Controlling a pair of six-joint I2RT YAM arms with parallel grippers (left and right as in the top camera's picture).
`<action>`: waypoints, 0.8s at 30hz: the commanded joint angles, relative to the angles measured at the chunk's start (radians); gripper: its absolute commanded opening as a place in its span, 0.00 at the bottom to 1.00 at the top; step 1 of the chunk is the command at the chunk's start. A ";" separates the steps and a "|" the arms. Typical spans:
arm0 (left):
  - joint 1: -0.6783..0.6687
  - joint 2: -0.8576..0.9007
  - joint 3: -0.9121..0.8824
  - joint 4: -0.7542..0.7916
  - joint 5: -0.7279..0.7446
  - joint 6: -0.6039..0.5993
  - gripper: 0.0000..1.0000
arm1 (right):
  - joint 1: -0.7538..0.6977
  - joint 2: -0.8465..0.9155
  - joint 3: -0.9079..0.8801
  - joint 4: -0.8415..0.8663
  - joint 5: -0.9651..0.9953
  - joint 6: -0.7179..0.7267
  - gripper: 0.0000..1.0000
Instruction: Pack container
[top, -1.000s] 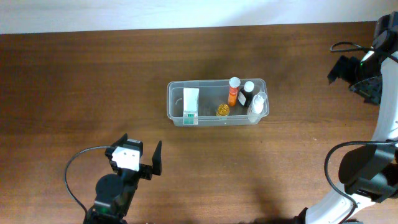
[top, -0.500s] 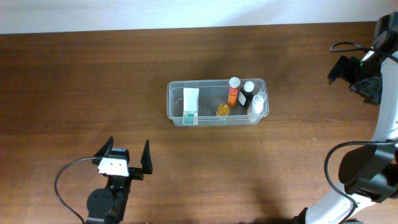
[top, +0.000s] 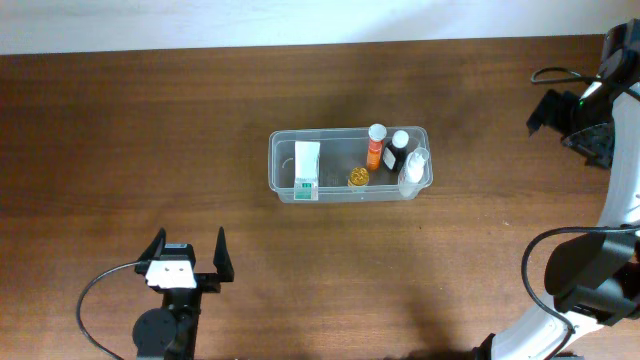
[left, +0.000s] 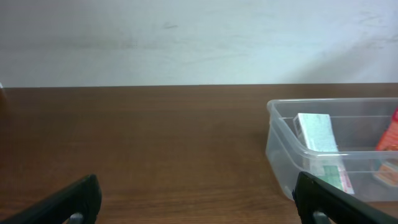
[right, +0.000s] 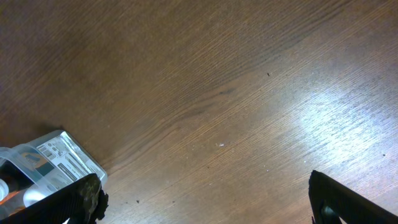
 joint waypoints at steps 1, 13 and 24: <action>0.021 -0.011 -0.016 0.005 0.014 0.016 0.99 | -0.003 -0.007 0.002 0.000 0.001 0.002 0.98; 0.070 -0.011 -0.017 0.005 0.023 0.015 0.99 | -0.003 -0.007 0.002 0.000 0.001 0.002 0.98; 0.070 -0.011 -0.017 0.005 0.022 0.016 0.99 | -0.003 -0.007 0.002 0.000 0.001 0.002 0.98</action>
